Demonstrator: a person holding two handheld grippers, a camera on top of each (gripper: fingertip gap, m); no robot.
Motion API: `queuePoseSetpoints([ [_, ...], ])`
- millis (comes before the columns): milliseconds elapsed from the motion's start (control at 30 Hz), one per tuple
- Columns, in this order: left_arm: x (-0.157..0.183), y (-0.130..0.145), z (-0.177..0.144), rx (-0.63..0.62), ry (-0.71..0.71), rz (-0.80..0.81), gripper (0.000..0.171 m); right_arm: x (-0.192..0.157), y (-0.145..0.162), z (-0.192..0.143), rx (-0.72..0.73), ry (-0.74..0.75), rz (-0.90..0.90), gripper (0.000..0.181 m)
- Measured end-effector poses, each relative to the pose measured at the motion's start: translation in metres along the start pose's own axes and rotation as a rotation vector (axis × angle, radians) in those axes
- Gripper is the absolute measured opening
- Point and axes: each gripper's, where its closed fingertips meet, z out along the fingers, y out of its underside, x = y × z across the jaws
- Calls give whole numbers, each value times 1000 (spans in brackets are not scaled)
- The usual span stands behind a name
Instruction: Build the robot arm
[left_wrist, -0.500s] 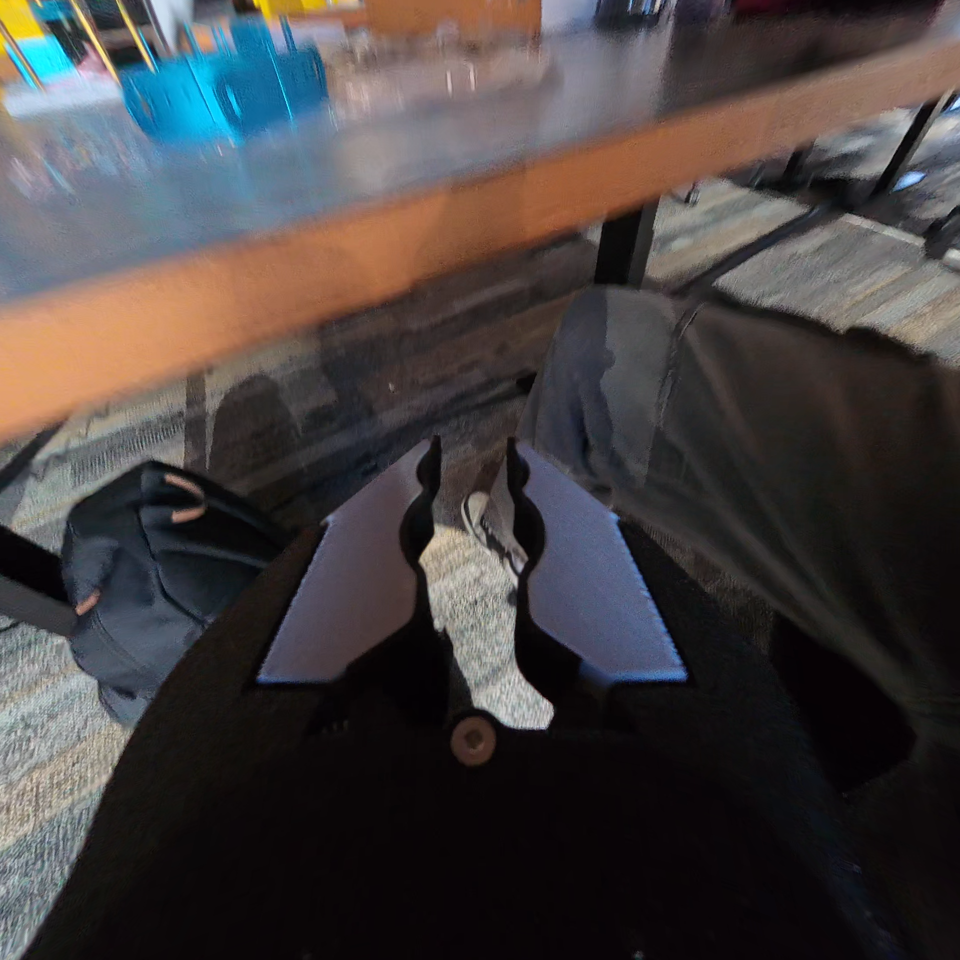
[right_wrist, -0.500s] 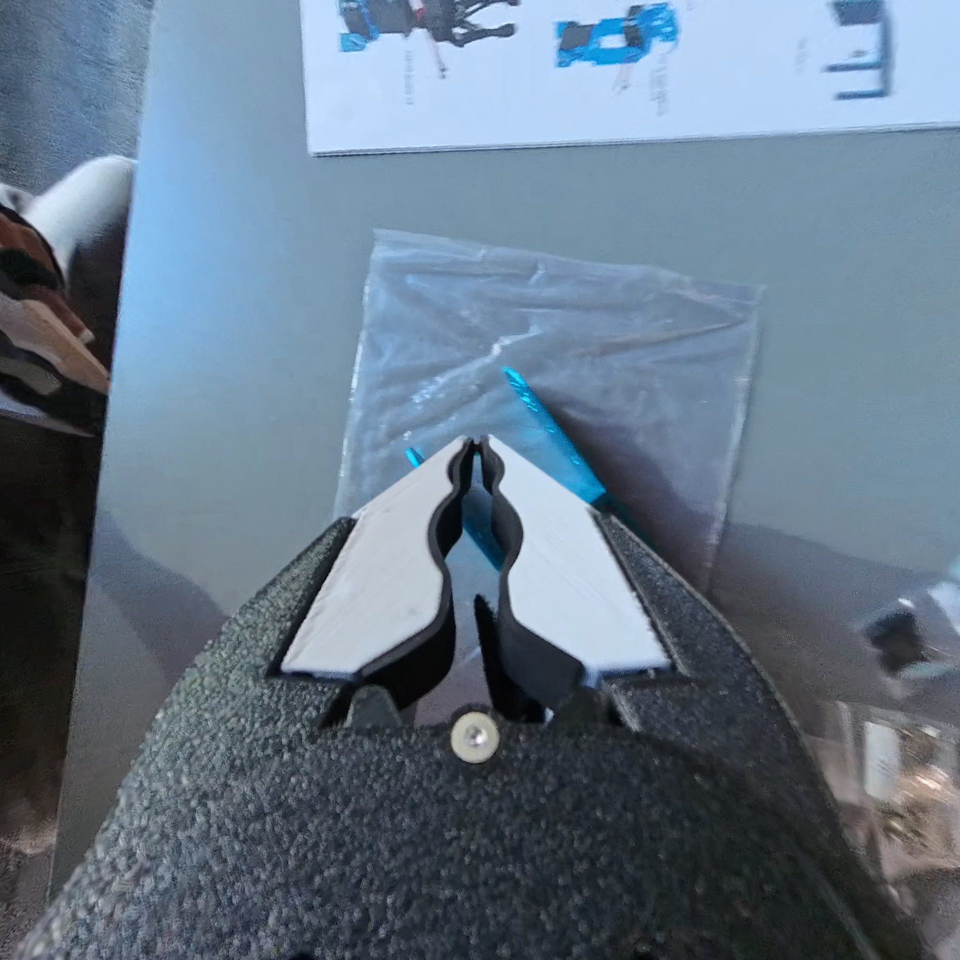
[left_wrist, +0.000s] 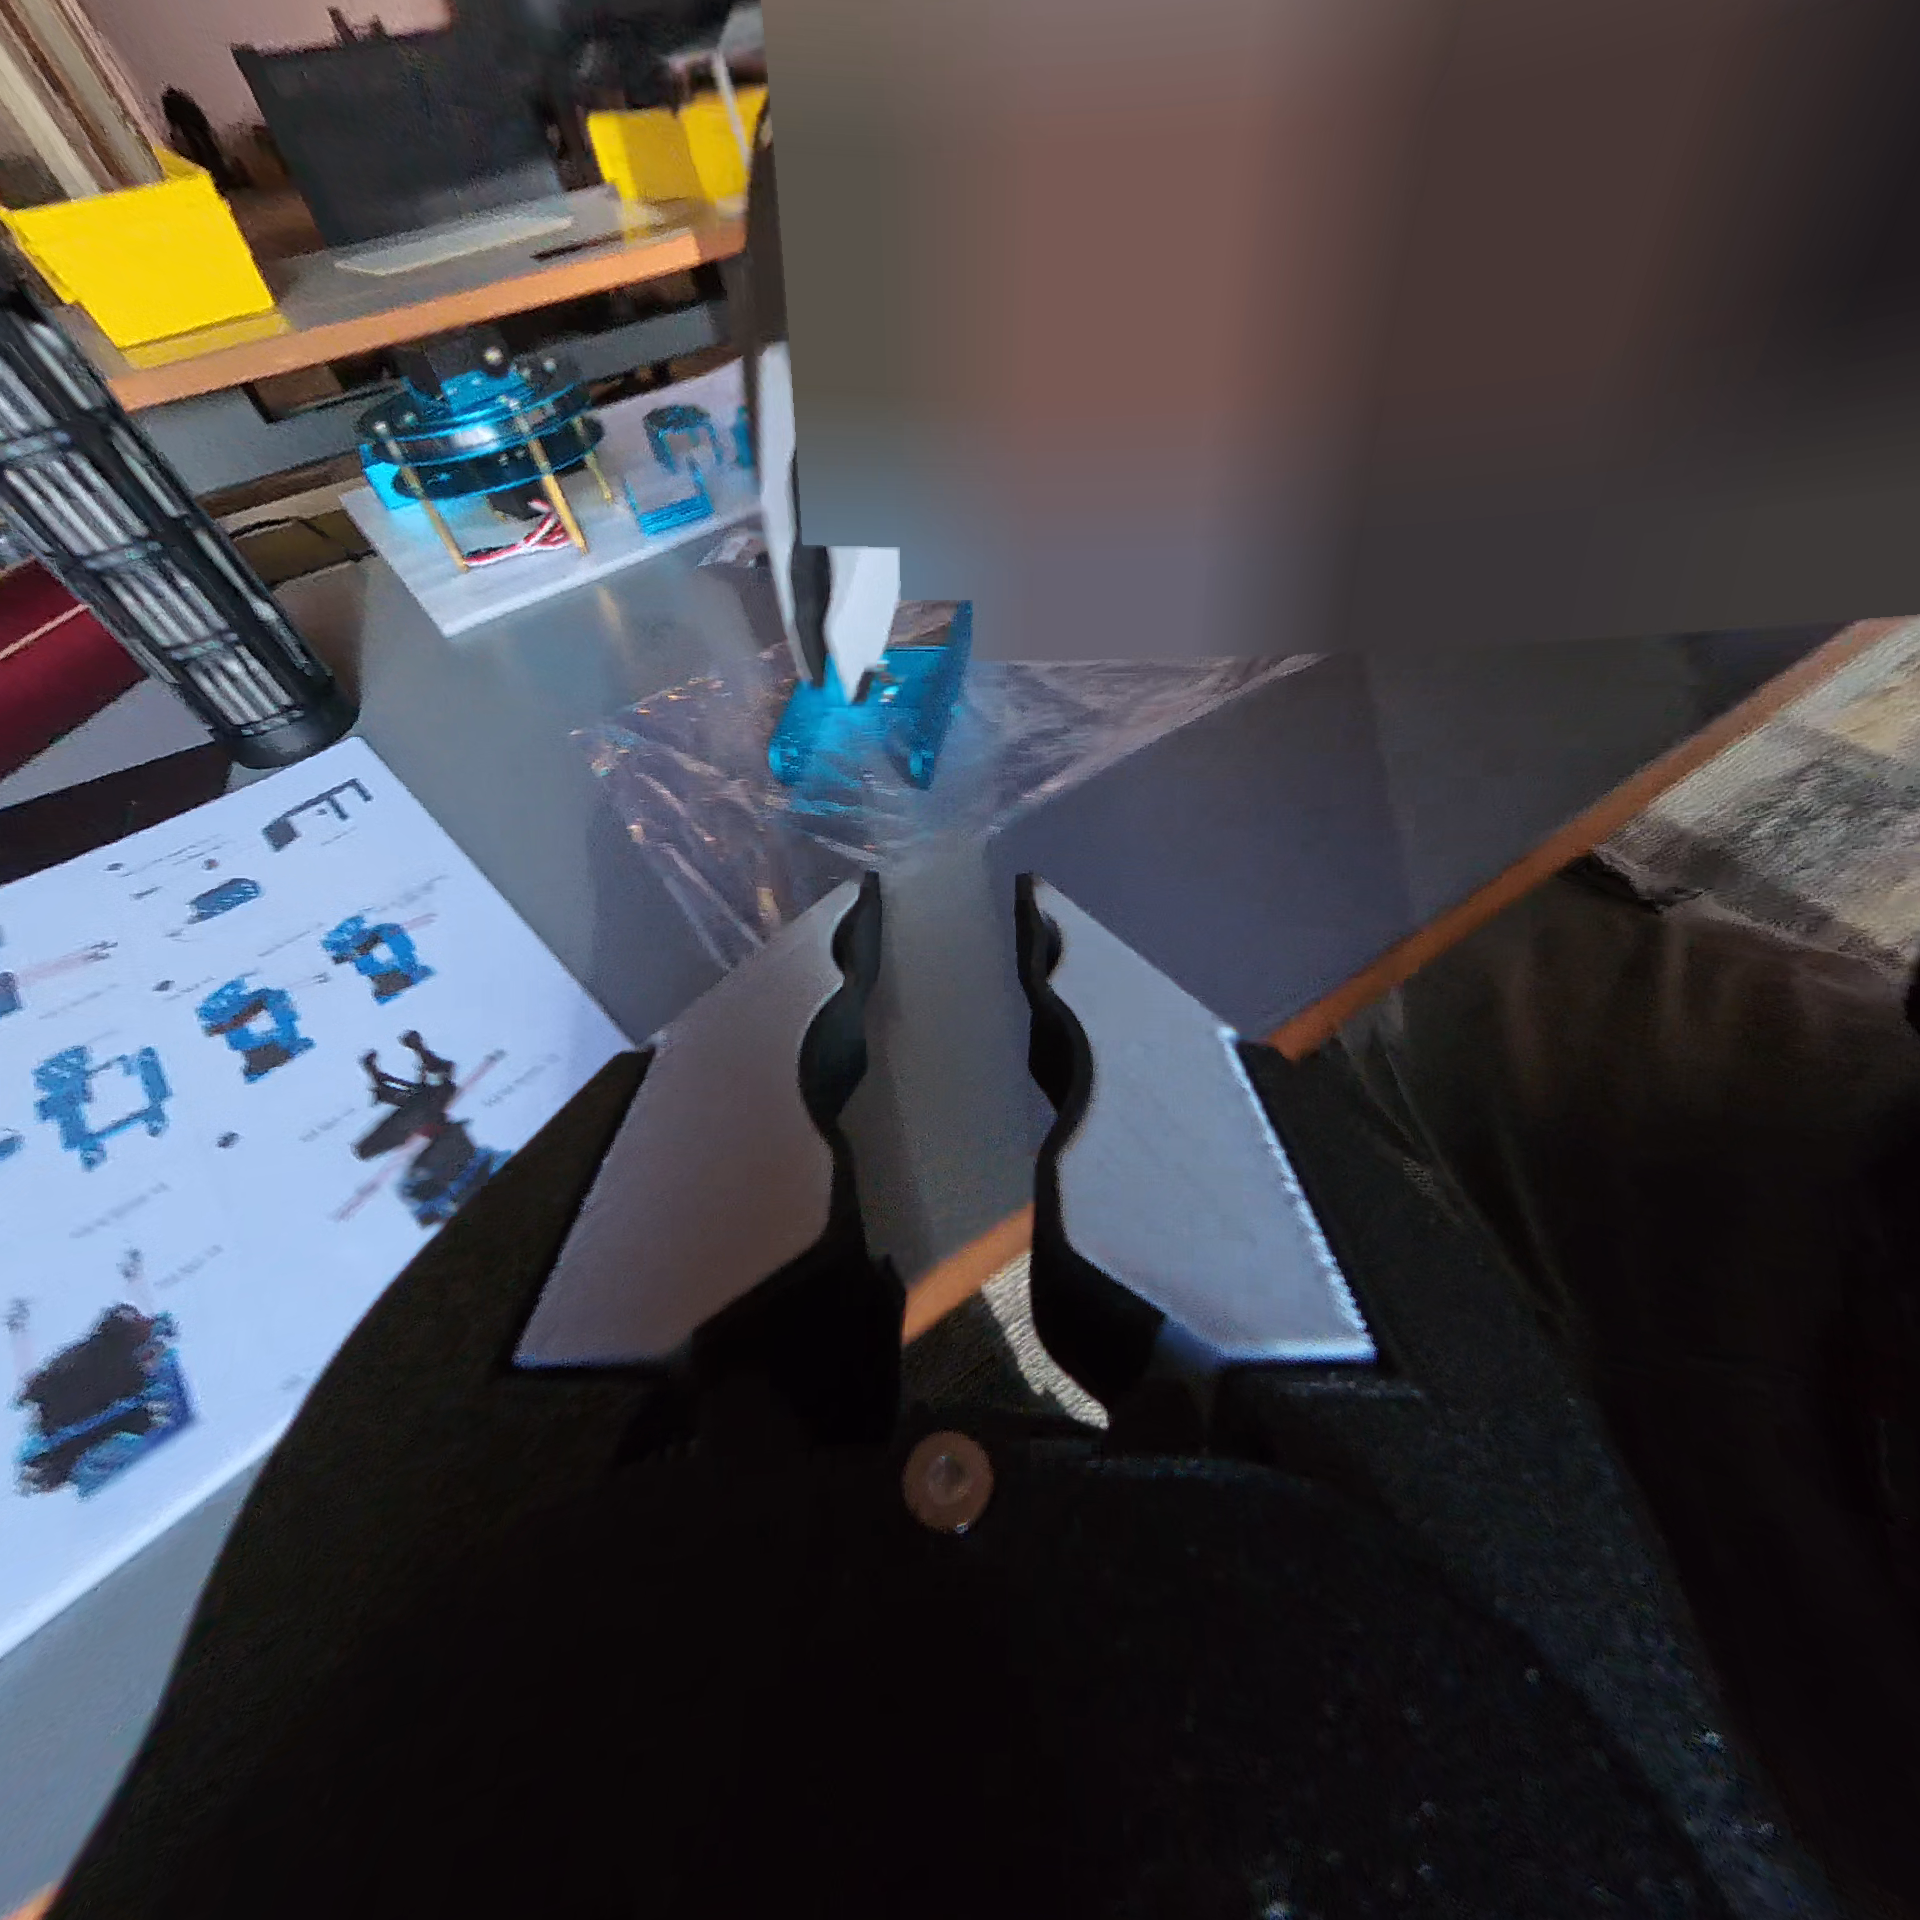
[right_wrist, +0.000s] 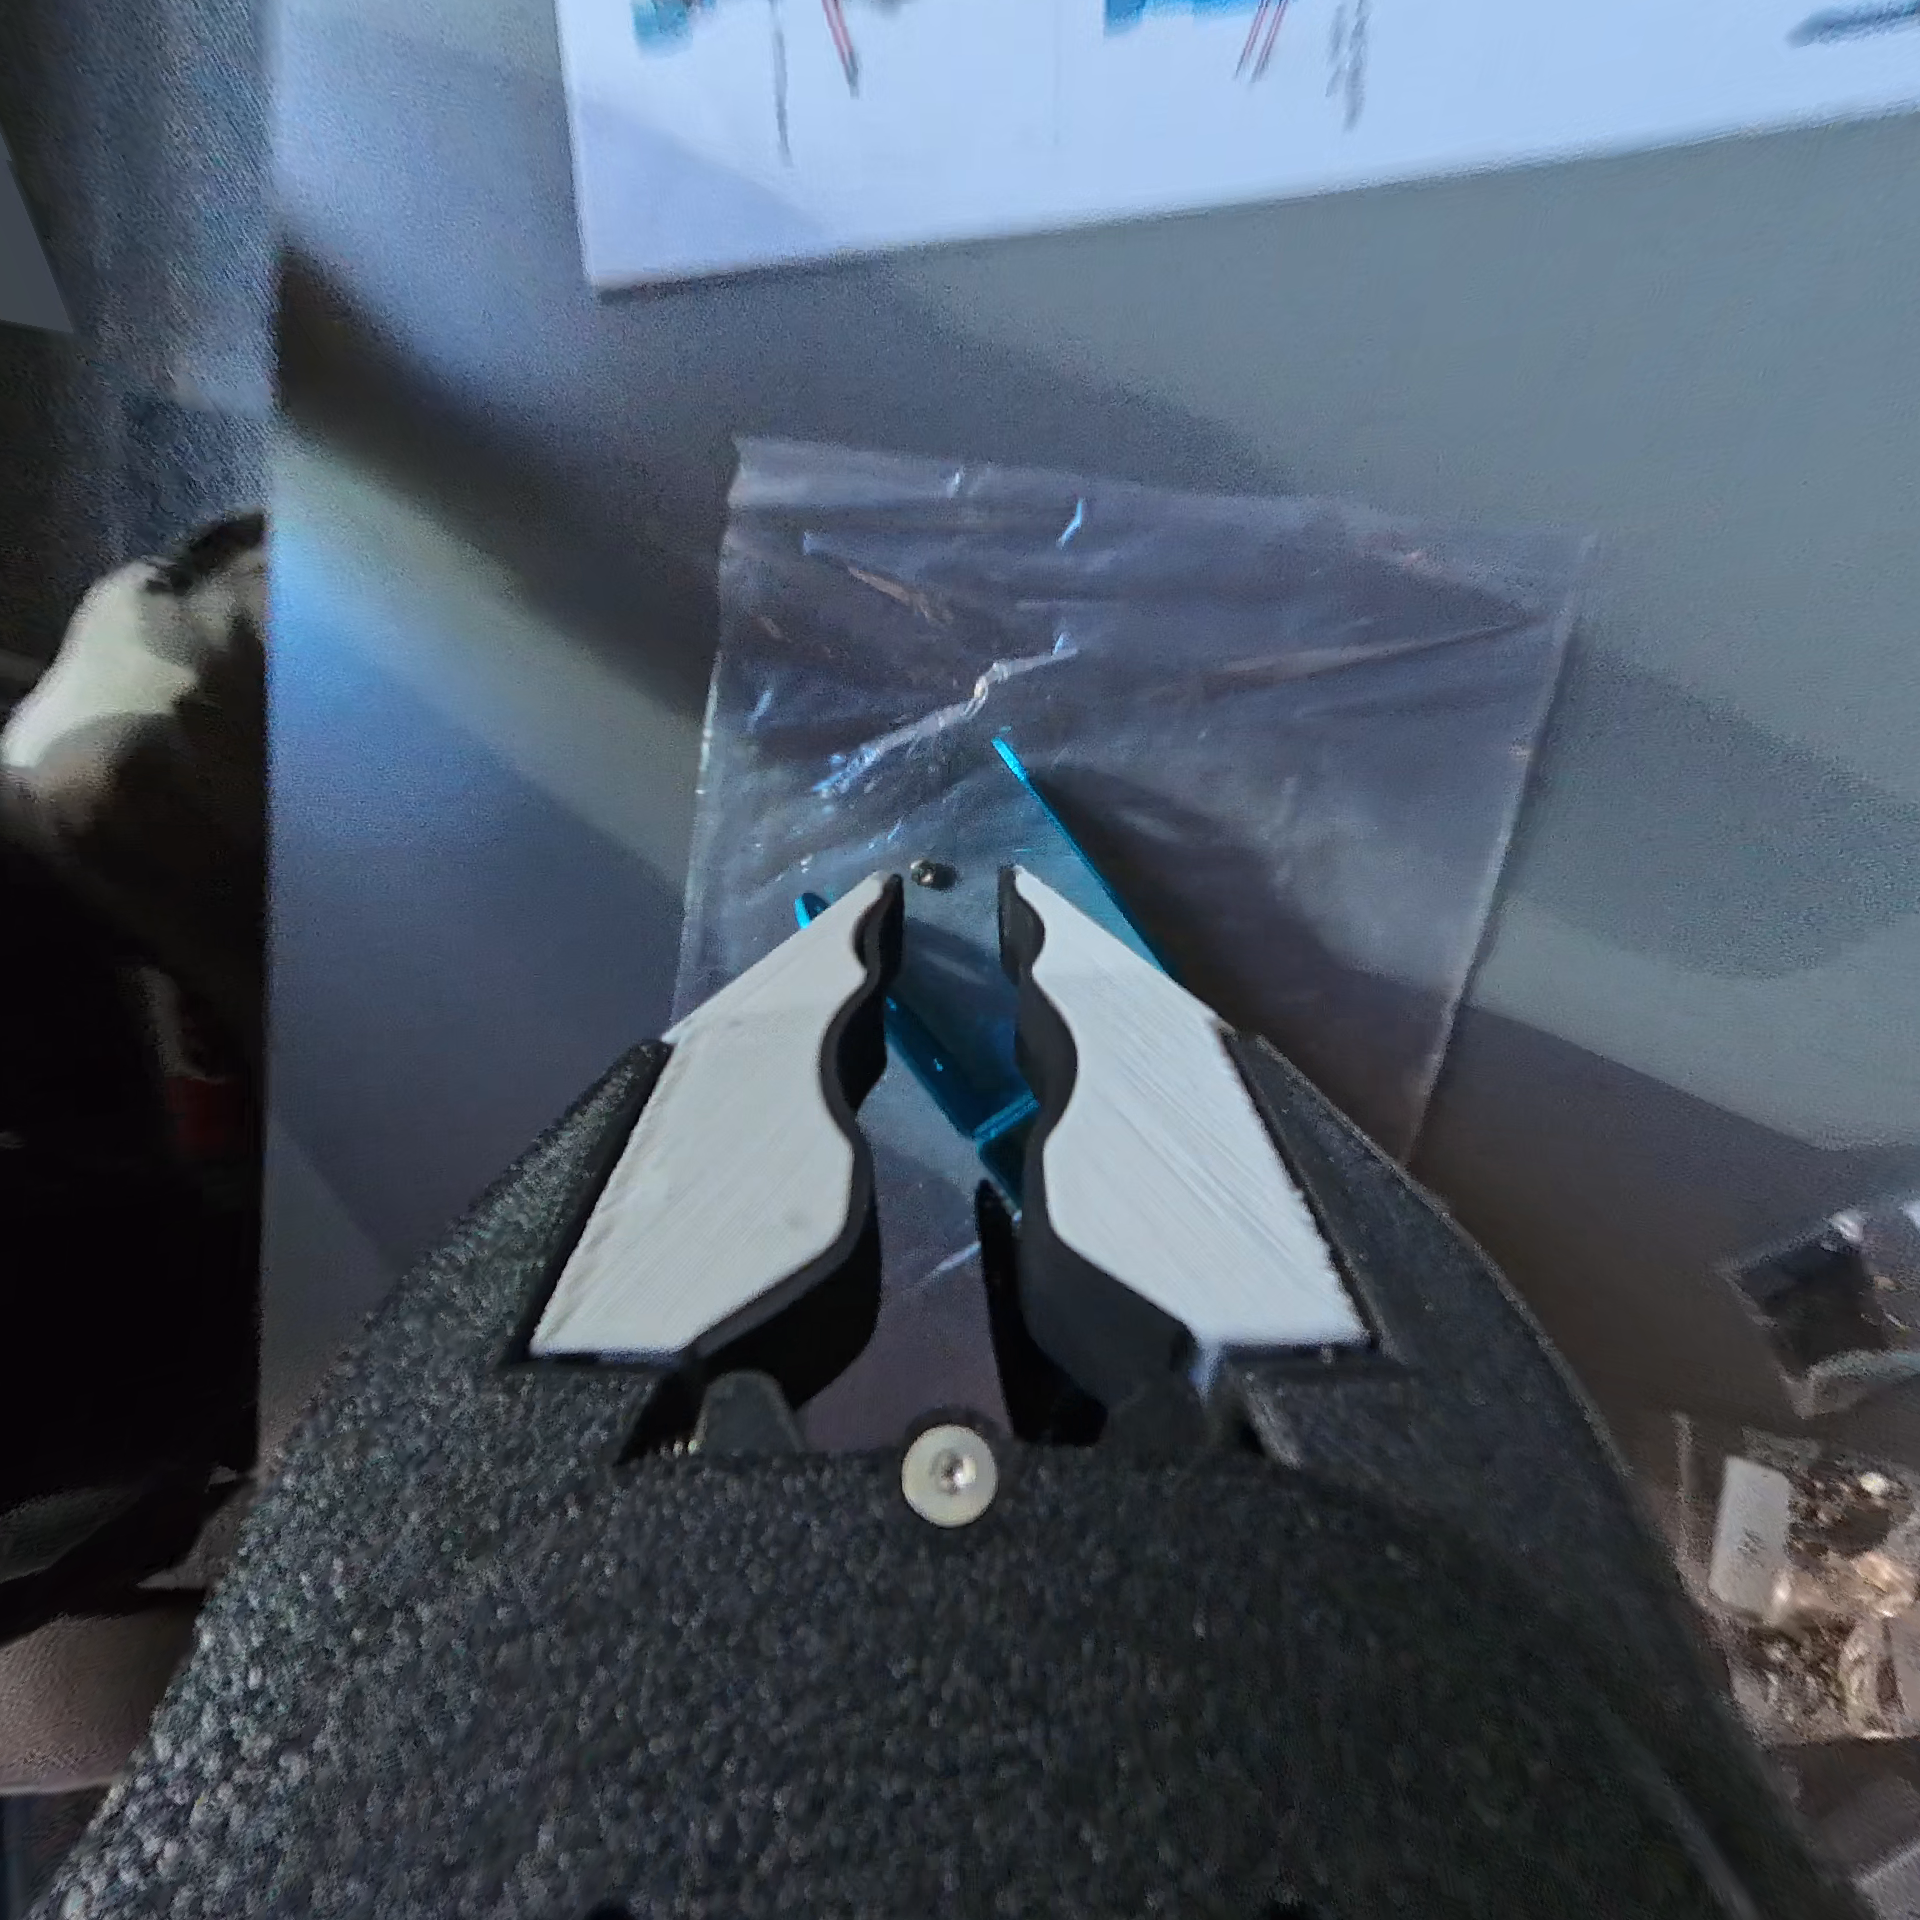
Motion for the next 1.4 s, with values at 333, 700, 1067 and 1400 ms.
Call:
queuePoseSetpoints([
  [333,-33,15,104,-339,207,74,24,22,31,-41,259,47,-490,71],
  [700,-32,35,155,-517,296,246,15,37,49,-10,152,-42,-497,74],
  [1067,-28,42,158,-530,340,218,13,26,69,-21,104,-90,-501,54],
  [1400,-23,44,157,-601,393,168,5,15,69,-7,100,-129,-516,51],
])
